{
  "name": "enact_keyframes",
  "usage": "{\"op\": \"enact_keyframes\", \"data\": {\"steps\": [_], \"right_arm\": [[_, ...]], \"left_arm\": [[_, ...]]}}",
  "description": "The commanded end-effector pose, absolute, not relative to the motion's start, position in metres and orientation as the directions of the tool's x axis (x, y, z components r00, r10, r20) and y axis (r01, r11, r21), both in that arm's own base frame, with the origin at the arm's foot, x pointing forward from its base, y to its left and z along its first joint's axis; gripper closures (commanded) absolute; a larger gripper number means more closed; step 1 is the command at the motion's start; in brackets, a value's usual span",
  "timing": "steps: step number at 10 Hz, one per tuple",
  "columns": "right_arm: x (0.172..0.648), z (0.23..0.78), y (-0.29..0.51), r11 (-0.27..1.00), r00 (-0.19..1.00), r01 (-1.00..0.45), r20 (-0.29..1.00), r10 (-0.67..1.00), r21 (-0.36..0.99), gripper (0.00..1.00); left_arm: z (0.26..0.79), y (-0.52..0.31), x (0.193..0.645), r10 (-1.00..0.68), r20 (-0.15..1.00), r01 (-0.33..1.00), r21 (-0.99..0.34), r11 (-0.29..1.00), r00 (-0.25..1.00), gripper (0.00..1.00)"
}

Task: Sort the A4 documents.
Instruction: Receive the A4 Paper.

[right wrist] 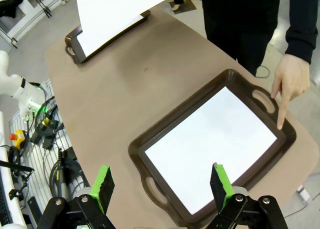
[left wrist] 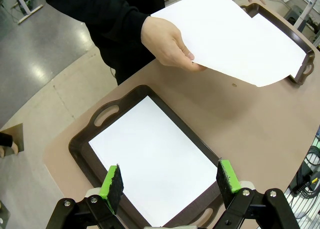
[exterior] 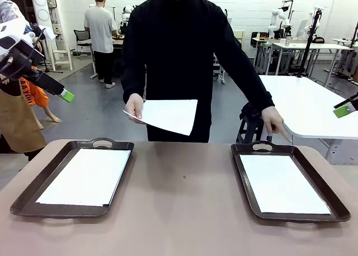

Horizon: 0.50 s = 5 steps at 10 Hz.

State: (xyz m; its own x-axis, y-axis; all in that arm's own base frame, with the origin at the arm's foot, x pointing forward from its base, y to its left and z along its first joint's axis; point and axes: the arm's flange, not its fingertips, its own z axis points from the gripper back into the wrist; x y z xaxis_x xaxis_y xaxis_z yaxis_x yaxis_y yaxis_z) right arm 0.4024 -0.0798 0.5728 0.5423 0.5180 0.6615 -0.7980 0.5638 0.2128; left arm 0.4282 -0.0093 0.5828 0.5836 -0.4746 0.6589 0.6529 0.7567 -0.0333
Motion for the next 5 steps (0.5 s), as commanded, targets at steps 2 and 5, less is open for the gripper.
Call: {"op": "enact_keyframes", "data": {"steps": [2, 5], "right_arm": [[0.403, 0.572, -0.079, 0.565, 0.542, -0.797, 0.662, 0.517, 0.212, 0.0], [0.424, 0.562, -0.078, 0.51, 0.62, -0.766, 0.658, 0.428, 0.391, 0.0]], "left_arm": [[0.584, -0.009, 0.427, -0.479, 0.661, 0.656, -0.028, 0.754, 0.578, 0.03], [0.584, -0.009, 0.427, -0.479, 0.661, 0.656, -0.028, 0.754, 0.578, 0.03]]}}
